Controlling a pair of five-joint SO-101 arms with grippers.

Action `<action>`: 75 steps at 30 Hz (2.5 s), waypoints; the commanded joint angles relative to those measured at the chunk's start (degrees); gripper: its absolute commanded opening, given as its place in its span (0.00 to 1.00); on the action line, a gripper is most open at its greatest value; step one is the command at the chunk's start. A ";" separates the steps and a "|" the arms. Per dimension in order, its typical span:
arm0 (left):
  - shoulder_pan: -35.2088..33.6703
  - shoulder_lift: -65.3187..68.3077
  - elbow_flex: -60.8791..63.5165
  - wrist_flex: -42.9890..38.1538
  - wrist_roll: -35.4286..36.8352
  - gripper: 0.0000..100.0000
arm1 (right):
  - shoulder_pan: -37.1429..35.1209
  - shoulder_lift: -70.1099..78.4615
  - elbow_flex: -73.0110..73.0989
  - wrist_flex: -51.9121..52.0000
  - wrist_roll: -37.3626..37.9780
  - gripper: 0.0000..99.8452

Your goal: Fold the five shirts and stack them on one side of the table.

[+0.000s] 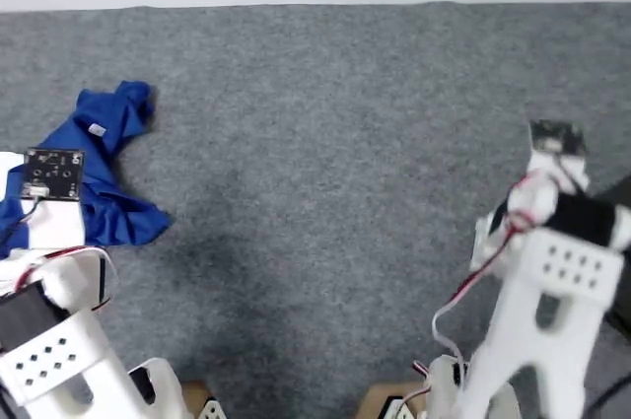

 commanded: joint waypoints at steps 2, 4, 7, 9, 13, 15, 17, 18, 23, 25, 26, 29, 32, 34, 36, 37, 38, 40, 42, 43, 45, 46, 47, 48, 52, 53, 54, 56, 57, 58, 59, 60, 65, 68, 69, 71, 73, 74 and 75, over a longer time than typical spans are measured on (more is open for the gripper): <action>0.18 0.70 -5.58 0.26 -0.18 0.00 | 4.09 -11.65 6.33 -2.51 0.70 0.01; 0.18 3.96 -7.43 0.26 -0.18 0.00 | 5.23 -15.34 7.56 -3.65 0.70 0.01; 0.00 12.40 -12.88 1.85 -0.44 0.00 | 5.76 -18.77 8.18 -4.88 0.70 0.01; 0.00 19.16 -17.80 3.87 -2.81 0.00 | 5.76 -19.47 8.18 -5.14 1.14 0.01; -0.18 33.23 -28.26 7.03 -7.03 0.00 | 5.76 -19.47 8.26 -5.05 5.10 0.01; -0.18 39.56 -32.92 8.26 -9.85 0.00 | 5.85 -19.65 8.26 -4.97 6.15 0.01; -0.26 44.92 -37.49 9.05 -12.66 0.01 | 5.85 -19.65 8.26 -4.62 6.33 0.01; -0.26 47.12 -39.52 9.49 -14.24 0.02 | 5.85 -19.65 8.26 -4.44 6.33 0.01; -3.08 53.80 -47.08 9.58 -17.41 0.16 | 5.85 -19.91 9.93 -3.56 6.33 0.01; -4.13 55.65 -49.01 9.32 -18.55 0.22 | 5.85 -19.91 10.11 -3.47 6.33 0.01; -4.57 56.70 -49.89 8.88 -19.16 0.25 | 5.85 -19.91 10.11 -3.47 6.33 0.01; -5.45 60.92 -52.26 7.65 -21.71 0.28 | 5.85 -19.91 10.11 -3.56 6.33 0.01; -5.54 65.76 -53.41 5.71 -24.18 0.28 | 5.85 -19.91 10.11 -3.65 6.33 0.01; -5.19 68.92 -54.11 4.48 -24.88 0.29 | 5.85 -19.91 10.11 -3.56 6.33 0.01; -4.04 72.00 -54.90 2.46 -24.97 0.29 | 5.85 -19.91 10.11 -3.47 6.33 0.01; -3.34 73.58 -54.90 1.23 -24.88 0.29 | 5.85 -19.91 10.11 -3.47 6.33 0.01; -2.64 74.99 -54.90 0.09 -24.79 0.29 | 5.85 -19.91 10.11 -3.47 6.33 0.01; -0.70 77.98 -54.90 -1.67 -24.79 0.28 | 5.85 -19.91 10.11 -3.38 6.33 0.01; 1.14 81.05 -54.90 -3.16 -24.53 0.28 | 5.85 -19.91 10.11 -3.38 6.33 0.01; 2.02 82.46 -54.99 -4.04 -23.56 0.28 | 5.85 -19.91 10.11 -3.30 6.33 0.01; 3.52 85.01 -55.52 -6.24 -20.48 0.26 | 5.85 -19.91 10.11 -3.30 6.33 0.01; 4.22 86.07 -56.22 -7.21 -18.81 0.23 | 5.85 -19.91 10.11 -3.30 6.33 0.01; 4.84 86.86 -57.27 -7.65 -17.23 0.19 | 5.85 -20.00 10.11 -3.30 6.33 0.01; 5.45 87.47 -58.77 -7.74 -15.74 0.15 | 5.85 -20.00 10.11 -3.30 6.33 0.01; 8.97 87.82 -63.96 -7.56 -14.15 0.00 | 5.85 -20.00 10.11 -3.30 6.33 0.01; 10.02 87.74 -65.27 -7.03 -14.07 0.01 | 5.85 -20.00 10.11 -3.30 6.33 0.01; 10.90 87.30 -67.38 -5.71 -14.07 0.00 | 5.85 -20.00 10.11 -3.30 6.33 0.01; 13.10 85.89 -72.66 -2.20 -13.89 0.00 | 5.85 -20.00 10.11 -3.30 6.33 0.01; 14.33 85.01 -76.00 -0.44 -12.92 0.00 | 5.85 -20.00 10.11 -3.30 6.33 0.01; 15.82 83.96 -79.52 1.05 -11.08 0.00 | 5.85 -20.00 10.11 -3.30 6.33 0.01; 17.41 82.90 -83.38 1.85 -8.62 0.00 | 5.85 -20.00 10.11 -3.30 6.33 0.01; 19.08 82.11 -87.25 1.93 -5.54 0.00 | 5.85 -20.00 10.11 -3.30 6.33 0.01; 29.89 80.97 -104.75 0.97 8.70 0.00 | 5.85 -20.00 10.11 -3.56 6.24 0.01; 37.80 80.88 -112.92 1.32 11.96 0.00 | 5.85 -20.00 10.11 -3.47 6.24 0.01; 40.62 80.62 -114.86 1.58 12.84 0.00 | 5.76 -20.00 10.11 -3.47 6.24 0.01; 46.15 80.00 -118.11 3.78 13.98 0.00 | 5.76 -20.00 10.11 -3.82 6.24 0.01; 51.60 78.86 -120.75 8.26 14.15 0.00 | 5.58 -20.00 10.11 -3.91 6.24 0.01; 54.15 78.15 -121.45 10.11 14.07 0.00 | 5.58 -20.00 10.11 -4.00 6.24 0.01; 56.00 77.01 -121.10 10.02 14.24 0.00 | 5.58 -20.00 10.29 -4.53 6.24 0.01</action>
